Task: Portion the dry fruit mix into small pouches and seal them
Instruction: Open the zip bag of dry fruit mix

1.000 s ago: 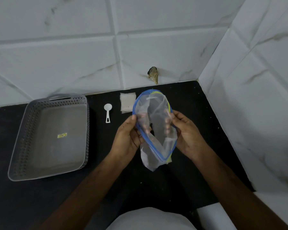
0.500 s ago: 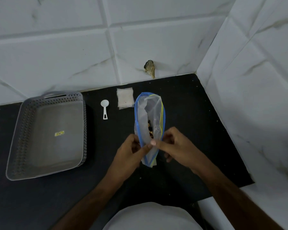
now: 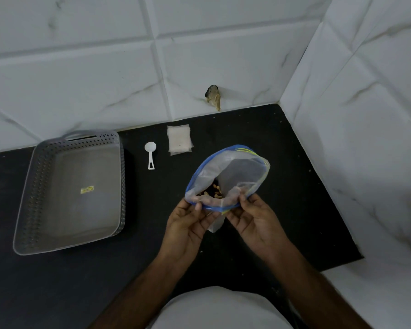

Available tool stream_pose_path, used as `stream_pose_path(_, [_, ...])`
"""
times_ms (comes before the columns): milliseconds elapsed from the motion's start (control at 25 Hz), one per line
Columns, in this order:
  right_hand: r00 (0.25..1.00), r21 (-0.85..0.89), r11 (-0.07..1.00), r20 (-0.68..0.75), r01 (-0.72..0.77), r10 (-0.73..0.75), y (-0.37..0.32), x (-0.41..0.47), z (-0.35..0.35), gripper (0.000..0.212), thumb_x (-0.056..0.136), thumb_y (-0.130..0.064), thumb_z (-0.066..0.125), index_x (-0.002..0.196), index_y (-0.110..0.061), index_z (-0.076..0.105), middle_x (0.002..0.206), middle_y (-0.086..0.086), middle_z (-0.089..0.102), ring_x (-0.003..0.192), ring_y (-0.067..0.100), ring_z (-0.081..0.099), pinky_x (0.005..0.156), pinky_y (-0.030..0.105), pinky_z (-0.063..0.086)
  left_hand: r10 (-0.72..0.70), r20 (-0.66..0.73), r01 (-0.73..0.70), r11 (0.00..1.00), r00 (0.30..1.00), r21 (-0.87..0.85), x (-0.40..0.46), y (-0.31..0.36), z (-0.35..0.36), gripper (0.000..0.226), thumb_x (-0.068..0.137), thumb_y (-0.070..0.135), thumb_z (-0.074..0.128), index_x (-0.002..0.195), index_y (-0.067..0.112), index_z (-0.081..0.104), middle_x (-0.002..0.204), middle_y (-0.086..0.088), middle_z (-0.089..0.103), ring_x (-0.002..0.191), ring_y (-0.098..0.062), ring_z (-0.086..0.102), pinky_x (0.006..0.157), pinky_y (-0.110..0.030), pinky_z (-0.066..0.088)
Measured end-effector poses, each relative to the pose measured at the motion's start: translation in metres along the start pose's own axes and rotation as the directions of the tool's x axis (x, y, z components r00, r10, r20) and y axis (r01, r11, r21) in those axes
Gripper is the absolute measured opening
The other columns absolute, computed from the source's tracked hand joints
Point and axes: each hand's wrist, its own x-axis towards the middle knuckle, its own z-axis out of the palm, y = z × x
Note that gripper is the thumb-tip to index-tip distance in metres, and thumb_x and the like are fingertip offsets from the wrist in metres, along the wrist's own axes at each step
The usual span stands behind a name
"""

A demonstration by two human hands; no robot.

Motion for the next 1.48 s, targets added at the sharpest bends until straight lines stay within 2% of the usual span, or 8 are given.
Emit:
stream_pose_path(200, [0.972,0.099,0.973,0.133,-0.209,0.195,0.009,0.003,0.000,0.052,0.108,-0.035,0.037,0.133,0.002,0.062,0.144,0.027,0.052,0.129,0.038,0.055,0.113,0.049,0.041,-0.161,0.123,0.175,0.979,0.979,-0.108,-0.001,-0.007,0.004,0.050,0.099,0.030,0.049,0.137,-0.004,0.049,0.122,-0.027,0.050,0.104,-0.034,0.058,0.093,-0.045,0.056])
stream_pose_path(480, [0.994,-0.300,0.948,-0.026,-0.110,0.107,-0.005,0.009,0.003,0.042,0.098,-0.037,0.058,0.130,-0.010,0.064,0.127,0.015,0.070,0.119,0.032,0.066,0.105,0.053,0.049,-0.029,-0.121,0.097,0.793,0.992,0.602,0.019,0.019,-0.008,0.035,0.095,0.031,0.063,0.113,0.001,0.055,0.115,-0.023,0.068,0.092,-0.031,0.071,0.077,-0.048,0.059])
stream_pose_path(640, [0.991,-0.773,0.634,-0.109,-0.037,-0.076,-0.047,0.024,0.020,0.047,0.092,-0.044,0.068,0.132,-0.025,0.052,0.124,0.002,0.065,0.109,0.021,0.067,0.091,0.047,0.058,0.169,-0.013,-0.077,0.512,0.985,0.856,0.038,0.052,0.002,0.040,0.096,0.038,0.065,0.130,0.028,0.046,0.123,0.002,0.058,0.105,-0.010,0.064,0.082,-0.033,0.057])
stream_pose_path(840, [0.985,-0.979,0.194,0.030,0.063,-0.170,-0.085,0.069,0.050,0.047,0.097,-0.047,0.059,0.137,-0.025,0.047,0.123,-0.004,0.057,0.105,0.015,0.061,0.084,0.036,0.054,0.071,0.165,-0.177,0.232,0.984,0.956,0.089,0.073,0.037,0.027,0.101,0.034,0.059,0.124,0.020,0.061,0.111,0.004,0.068,0.104,-0.011,0.067,0.087,-0.031,0.056])
stream_pose_path(920, [0.988,-0.985,0.143,0.081,0.100,-0.130,-0.086,0.084,0.052,0.025,0.101,-0.036,0.056,0.120,-0.020,0.060,0.113,0.002,0.066,0.100,0.019,0.066,0.087,0.039,0.057,0.091,0.173,-0.193,0.301,0.981,0.934,0.101,0.068,0.040,0.018,0.103,0.021,0.057,0.115,0.013,0.068,0.105,-0.003,0.071,0.101,-0.018,0.069,0.087,-0.032,0.057])
stream_pose_path(1120, [0.985,-0.973,0.159,0.165,0.170,-0.047,-0.098,0.088,0.059,0.032,0.100,-0.038,0.060,0.100,-0.007,0.071,0.079,0.001,0.065,0.069,0.008,0.059,0.062,0.022,0.046,-0.163,0.032,0.121,0.837,0.986,0.533,0.100,0.062,0.040,0.025,0.106,0.008,0.043,0.101,0.006,0.067,0.092,-0.010,0.069,0.082,-0.017,0.066,0.077,-0.030,0.056])
stream_pose_path(1240, [0.985,-0.961,0.256,0.135,0.104,0.107,-0.111,0.088,0.057,0.048,0.094,-0.053,0.062,0.100,-0.008,0.076,0.081,-0.003,0.076,0.079,0.012,0.071,0.075,0.027,0.056,-0.283,0.004,0.258,0.882,0.959,0.394,0.103,0.073,0.035,0.018,0.096,0.020,0.054,0.094,0.009,0.068,0.084,-0.007,0.068,0.074,-0.017,0.066,0.073,-0.032,0.051])
stream_pose_path(1480, [0.968,-0.602,0.771,-0.013,-0.206,0.249,-0.089,0.101,0.040,0.046,0.090,-0.048,0.070,0.111,-0.007,0.073,0.107,0.014,0.071,0.105,0.028,0.067,0.111,0.045,0.045,-0.231,0.011,0.206,0.887,0.973,0.414,0.107,0.072,0.035,0.027,0.093,0.039,0.064,0.097,0.013,0.070,0.101,-0.009,0.071,0.095,-0.024,0.069,0.094,-0.042,0.052])
